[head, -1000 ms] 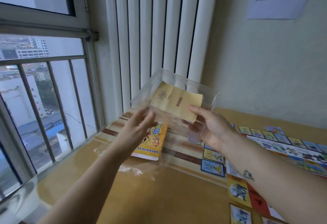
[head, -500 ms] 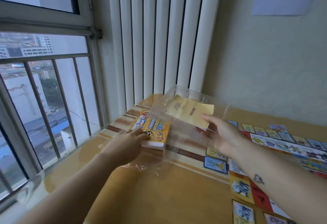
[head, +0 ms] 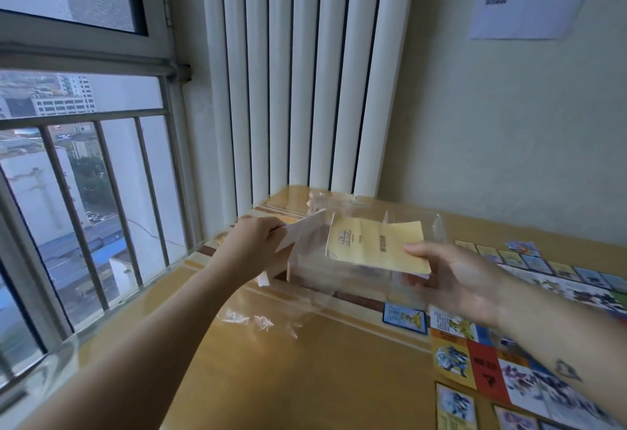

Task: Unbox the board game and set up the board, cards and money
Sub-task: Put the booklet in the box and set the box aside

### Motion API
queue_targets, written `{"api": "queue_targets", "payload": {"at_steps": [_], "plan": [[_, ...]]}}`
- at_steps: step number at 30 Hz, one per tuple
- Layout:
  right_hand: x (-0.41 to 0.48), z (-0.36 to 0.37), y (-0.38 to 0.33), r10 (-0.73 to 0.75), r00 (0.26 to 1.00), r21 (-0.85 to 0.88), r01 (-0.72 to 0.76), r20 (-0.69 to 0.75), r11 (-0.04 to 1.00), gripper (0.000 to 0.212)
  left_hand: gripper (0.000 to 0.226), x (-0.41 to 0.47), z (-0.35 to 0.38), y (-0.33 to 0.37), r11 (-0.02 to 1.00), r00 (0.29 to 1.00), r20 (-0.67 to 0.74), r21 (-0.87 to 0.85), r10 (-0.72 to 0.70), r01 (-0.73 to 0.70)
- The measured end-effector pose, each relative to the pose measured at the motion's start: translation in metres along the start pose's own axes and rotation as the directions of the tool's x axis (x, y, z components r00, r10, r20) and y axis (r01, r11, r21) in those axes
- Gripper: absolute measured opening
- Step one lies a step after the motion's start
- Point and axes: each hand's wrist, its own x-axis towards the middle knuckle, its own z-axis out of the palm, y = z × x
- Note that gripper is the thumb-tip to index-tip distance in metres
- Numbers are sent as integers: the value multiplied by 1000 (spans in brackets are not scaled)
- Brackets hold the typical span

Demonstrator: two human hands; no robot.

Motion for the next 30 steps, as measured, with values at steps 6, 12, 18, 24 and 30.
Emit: {"api": "queue_targets", "payload": {"at_steps": [6,12,18,24,30], "plan": [[-10,-17,19,59,998,-29,-60,-31,998,39,38,-6,7,14,982,984,29,-63,-177,179],[-7,-17,21,60,996,-51,-63,-68,997,27,36,-5,7,24,983,984,52,-66,-168,172],[3,-16,24,89,990,-44,-94,-110,995,13,29,-7,4,26,986,988,46,-68,-150,152],[13,-22,21,53,982,-46,-62,-179,997,12,36,-21,4,34,996,996,91,-91,18,-9],[14,-22,24,48,979,-59,-60,-200,996,16,35,-27,3,33,992,977,179,25,115,-121]]}}
